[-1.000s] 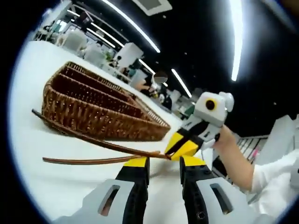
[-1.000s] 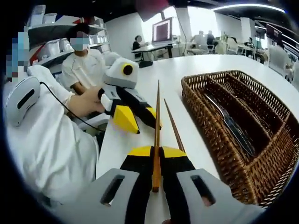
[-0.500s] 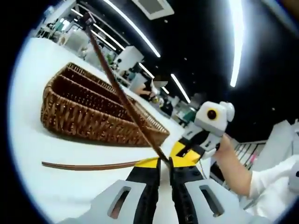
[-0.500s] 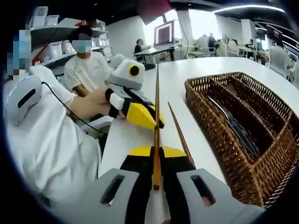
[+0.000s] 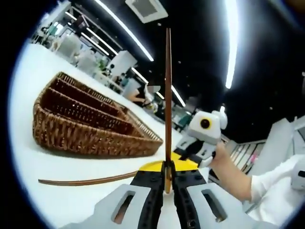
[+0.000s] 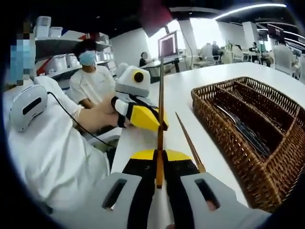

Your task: Arrange the knives, forks, and spoons in their matching storage slots by inserting each utensil handle-first until every utensil is classified and aligned in the correct compartment

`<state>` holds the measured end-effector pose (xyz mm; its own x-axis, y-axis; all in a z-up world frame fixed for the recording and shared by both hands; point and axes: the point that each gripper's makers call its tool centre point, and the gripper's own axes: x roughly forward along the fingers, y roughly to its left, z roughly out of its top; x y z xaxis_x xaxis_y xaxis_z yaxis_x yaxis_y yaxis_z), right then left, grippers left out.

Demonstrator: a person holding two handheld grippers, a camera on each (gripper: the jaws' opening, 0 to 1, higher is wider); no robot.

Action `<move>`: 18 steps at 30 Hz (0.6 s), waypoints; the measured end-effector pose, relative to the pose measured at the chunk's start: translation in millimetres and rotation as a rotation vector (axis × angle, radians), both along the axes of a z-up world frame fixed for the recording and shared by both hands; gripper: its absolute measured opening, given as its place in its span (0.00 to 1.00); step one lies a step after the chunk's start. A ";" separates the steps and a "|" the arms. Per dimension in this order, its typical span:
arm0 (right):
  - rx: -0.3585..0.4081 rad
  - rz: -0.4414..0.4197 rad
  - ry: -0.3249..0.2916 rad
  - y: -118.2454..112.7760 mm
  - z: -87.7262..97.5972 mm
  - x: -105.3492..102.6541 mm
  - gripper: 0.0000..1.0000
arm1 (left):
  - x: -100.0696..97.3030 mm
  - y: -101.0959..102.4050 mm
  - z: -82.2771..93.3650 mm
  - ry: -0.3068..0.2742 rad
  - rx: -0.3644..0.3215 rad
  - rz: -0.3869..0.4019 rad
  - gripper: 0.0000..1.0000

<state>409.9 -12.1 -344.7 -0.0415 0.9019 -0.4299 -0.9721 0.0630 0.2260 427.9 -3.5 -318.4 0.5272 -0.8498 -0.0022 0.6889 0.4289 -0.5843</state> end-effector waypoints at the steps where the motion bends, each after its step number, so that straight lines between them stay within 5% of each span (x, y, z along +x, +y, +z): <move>1: 0.006 -0.004 0.000 -0.5 -0.4 -0.2 0.06 | -0.7 -1.2 0.7 -0.017 0.023 -0.005 0.03; 10: 0.026 -0.011 0.017 -5.3 -5.0 -9.4 0.09 | -9.3 -12.2 11.3 -0.134 0.181 -0.039 0.03; 18: 0.040 -0.043 0.014 -15.8 -10.9 -12.4 0.09 | -9.7 -14.0 15.1 -0.150 0.216 -0.054 0.03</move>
<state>397.6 -27.9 -355.6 -0.0078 0.9193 -0.3935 -0.9655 0.0955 0.2423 418.2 -17.5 -303.3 0.4891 -0.8650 -0.1122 0.7862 0.4929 -0.3728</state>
